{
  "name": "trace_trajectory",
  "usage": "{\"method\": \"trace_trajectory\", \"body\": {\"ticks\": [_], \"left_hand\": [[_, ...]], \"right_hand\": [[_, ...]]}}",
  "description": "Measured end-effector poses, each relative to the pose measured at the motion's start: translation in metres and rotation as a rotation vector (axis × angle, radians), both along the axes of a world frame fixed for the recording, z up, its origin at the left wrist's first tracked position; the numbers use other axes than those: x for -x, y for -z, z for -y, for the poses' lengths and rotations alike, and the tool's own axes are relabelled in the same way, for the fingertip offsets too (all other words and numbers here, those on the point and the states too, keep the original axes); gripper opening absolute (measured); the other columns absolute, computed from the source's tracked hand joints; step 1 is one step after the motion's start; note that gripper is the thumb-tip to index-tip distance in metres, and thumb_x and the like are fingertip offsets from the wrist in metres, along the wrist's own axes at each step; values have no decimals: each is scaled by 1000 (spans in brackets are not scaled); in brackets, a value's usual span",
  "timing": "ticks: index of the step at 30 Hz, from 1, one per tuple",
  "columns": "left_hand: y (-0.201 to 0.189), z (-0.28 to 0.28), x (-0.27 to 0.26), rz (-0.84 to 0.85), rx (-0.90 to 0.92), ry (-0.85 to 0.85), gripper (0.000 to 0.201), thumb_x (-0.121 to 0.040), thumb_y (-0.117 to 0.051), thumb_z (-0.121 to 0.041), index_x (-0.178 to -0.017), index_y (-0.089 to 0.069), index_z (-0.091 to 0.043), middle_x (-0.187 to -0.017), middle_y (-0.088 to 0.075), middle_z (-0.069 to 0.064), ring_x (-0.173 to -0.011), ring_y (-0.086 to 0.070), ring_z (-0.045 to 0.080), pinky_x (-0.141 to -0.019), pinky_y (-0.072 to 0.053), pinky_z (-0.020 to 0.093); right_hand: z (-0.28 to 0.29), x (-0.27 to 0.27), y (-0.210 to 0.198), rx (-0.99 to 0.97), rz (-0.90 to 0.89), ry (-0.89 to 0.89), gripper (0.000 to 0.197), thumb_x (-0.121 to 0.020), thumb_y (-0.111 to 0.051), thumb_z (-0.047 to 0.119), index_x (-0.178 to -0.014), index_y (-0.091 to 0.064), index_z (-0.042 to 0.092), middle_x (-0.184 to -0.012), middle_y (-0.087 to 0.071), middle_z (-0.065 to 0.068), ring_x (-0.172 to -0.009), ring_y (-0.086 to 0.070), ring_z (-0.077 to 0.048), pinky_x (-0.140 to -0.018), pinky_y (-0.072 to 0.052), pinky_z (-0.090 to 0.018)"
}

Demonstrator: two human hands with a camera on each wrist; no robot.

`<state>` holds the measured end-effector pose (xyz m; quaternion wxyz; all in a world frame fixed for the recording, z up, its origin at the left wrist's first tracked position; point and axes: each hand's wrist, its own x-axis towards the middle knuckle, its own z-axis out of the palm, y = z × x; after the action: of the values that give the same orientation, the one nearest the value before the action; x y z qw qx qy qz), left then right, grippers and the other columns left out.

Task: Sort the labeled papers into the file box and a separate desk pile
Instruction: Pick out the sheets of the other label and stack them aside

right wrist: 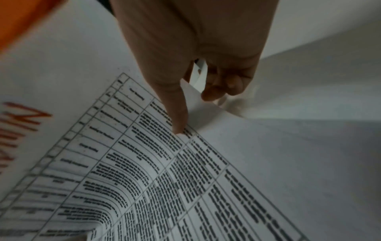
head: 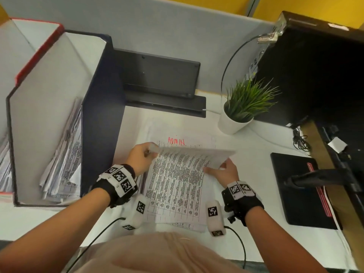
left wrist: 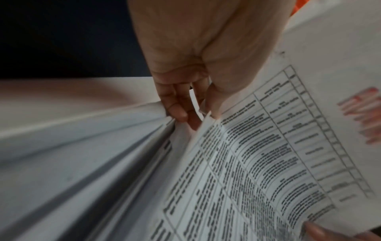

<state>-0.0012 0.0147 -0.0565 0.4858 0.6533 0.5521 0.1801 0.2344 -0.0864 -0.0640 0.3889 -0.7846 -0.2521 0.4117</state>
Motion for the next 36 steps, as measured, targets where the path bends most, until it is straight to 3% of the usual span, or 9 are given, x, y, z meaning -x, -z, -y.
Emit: {"method": "trace_trajectory", "body": {"ticks": [2,6,9,14,22,25,30,34,36], "left_hand": [[-4,-2,0,-32,3,28,31,-87,-47,9,-86,-67,-14,-88,-65,2,-85,-57,19,-74,-47,24],[-7,-12,1,-220,-62,-153,19,-89,-50,1,-97,-66,-6,-97,-64,8,-87,-59,23,-74,-46,28],[-7,-17,1,-391,-46,-164,23,-86,-64,-21,-65,-59,-13,-70,-58,0,-60,-49,11,-55,-41,22],[-7,-17,-4,-445,-43,-193,11,-80,-69,-15,-70,-68,-9,-62,-56,0,-53,-49,11,-51,-41,19],[-12,-15,-4,-413,-98,7,14,-89,-57,-9,-88,-70,-5,-93,-64,14,-82,-61,27,-77,-53,36],[-10,-4,-2,-377,-389,65,32,-86,-58,-1,-116,-64,-12,-106,-58,12,-99,-54,26,-87,-49,38],[-15,1,-7,215,-220,-96,42,-91,-39,11,-119,-62,-10,-115,-61,4,-106,-55,12,-93,-44,22],[-22,-5,-9,331,-107,-150,35,-94,-35,6,-102,-65,-10,-106,-64,7,-93,-59,15,-78,-50,14],[-25,-8,-9,346,-69,-139,32,-93,-36,6,-97,-65,-6,-101,-64,9,-89,-59,13,-70,-49,8]], "right_hand": [[3,0,3,-40,-9,-9,22,-72,-75,-1,-79,-59,11,-74,-59,2,-71,-54,-13,-56,-42,-6],[12,-2,15,-119,-23,-6,39,-76,-49,-23,-57,-54,11,-64,-51,-4,-61,-46,-15,-40,-36,-6],[16,-1,21,-122,-73,7,40,-76,-50,-23,-58,-54,12,-66,-51,-5,-61,-47,-15,-39,-38,-8],[15,0,26,-90,-62,-24,38,-77,-53,-22,-59,-54,11,-66,-53,-4,-54,-52,-10,-39,-42,-10],[5,-7,30,-147,-204,124,52,-67,-46,-18,-29,-52,16,-51,-49,-3,-57,-43,-21,-56,-37,-25],[2,-9,30,-142,-212,111,50,-65,-46,-15,-27,-49,16,-39,-47,7,-54,-39,-20,-55,-32,-24],[2,-11,25,-199,42,-94,47,-71,-49,-27,-47,-42,13,-52,-39,-1,-46,-39,-1,-43,-31,-11],[-2,-9,13,-178,63,-53,41,-64,-73,-14,-70,-44,14,-62,-50,0,-55,-46,-10,-42,-37,-10],[-1,-7,6,-226,-37,-11,54,-61,-77,-14,-99,-50,15,-86,-61,-4,-77,-59,-14,-57,-52,-16]]}}
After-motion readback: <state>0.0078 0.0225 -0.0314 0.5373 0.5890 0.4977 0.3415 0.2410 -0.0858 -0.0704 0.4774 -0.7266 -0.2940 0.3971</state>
